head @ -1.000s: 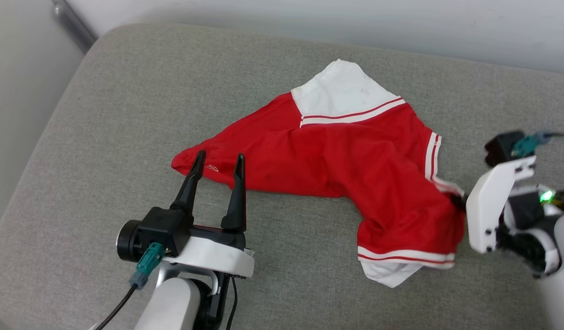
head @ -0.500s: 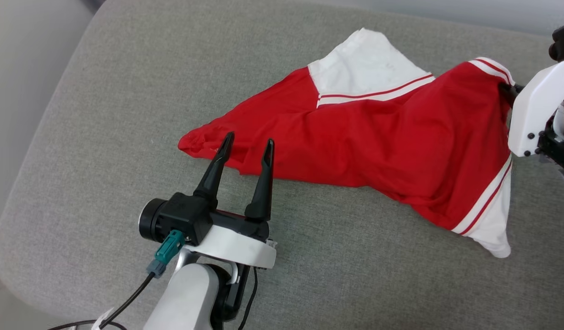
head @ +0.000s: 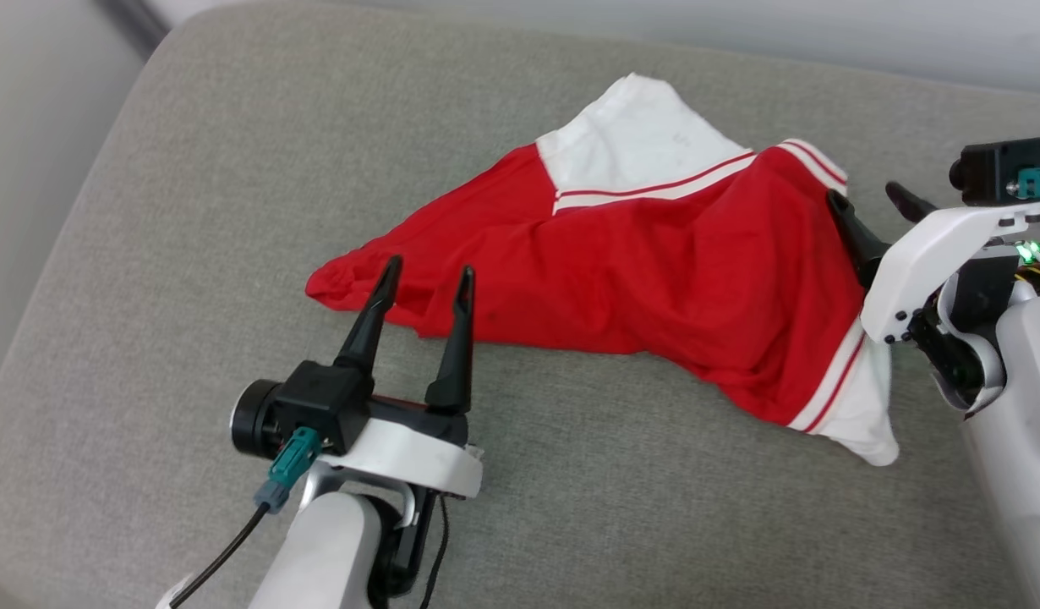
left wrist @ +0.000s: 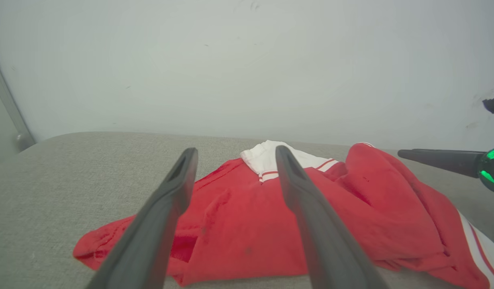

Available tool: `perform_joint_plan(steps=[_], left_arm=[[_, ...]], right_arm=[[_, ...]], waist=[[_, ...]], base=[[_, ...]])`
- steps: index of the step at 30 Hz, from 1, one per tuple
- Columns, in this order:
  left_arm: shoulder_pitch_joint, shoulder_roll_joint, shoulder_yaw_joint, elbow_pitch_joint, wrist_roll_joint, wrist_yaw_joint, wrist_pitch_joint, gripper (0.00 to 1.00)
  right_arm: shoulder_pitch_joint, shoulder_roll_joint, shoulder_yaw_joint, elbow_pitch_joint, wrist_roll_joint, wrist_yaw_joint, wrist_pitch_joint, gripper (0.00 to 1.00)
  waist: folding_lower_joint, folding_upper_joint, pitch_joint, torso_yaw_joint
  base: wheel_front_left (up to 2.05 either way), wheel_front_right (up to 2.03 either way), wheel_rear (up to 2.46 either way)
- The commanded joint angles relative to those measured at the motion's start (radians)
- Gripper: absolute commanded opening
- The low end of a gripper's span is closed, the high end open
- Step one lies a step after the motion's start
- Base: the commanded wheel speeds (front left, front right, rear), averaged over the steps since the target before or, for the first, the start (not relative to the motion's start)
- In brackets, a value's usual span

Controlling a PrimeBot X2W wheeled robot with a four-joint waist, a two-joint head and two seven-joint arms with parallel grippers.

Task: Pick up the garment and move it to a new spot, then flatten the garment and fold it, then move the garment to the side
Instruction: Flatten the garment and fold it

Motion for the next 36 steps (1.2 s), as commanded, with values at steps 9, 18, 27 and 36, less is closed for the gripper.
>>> perform_joint_plan(steps=[9, 18, 27, 36], left_arm=[[0.073, 0.052, 0.053, 0.022, 0.006, 0.025, -0.001, 1.00], [0.130, 0.075, 0.088, 0.029, -0.019, 0.054, 0.021, 1.00], [0.117, 0.085, 0.085, 0.014, -0.021, 0.064, 0.037, 1.00], [0.053, 0.066, 0.043, 0.014, -0.010, 0.045, 0.029, 1.00]], right_arm=[[0.120, 0.033, -0.012, -0.085, -0.012, 0.000, -0.274, 1.00], [0.348, 0.081, -0.081, -0.278, -0.072, 0.000, -0.284, 1.00], [0.455, 0.098, -0.110, -0.385, -0.077, 0.000, -0.004, 1.00], [0.365, 0.034, -0.024, -0.433, -0.010, 0.000, 0.375, 1.00]], waist=[[-0.0001, -0.0001, -0.149, -0.140], [-0.0001, -0.0001, -0.208, -0.232], [-0.0001, -0.0001, -0.180, -0.272], [-0.0001, -0.0001, -0.089, -0.218]], base=[[0.00, 0.00, 0.00], [0.00, 0.00, 0.00], [0.00, 0.00, 0.00], [0.00, 0.00, 0.00]])
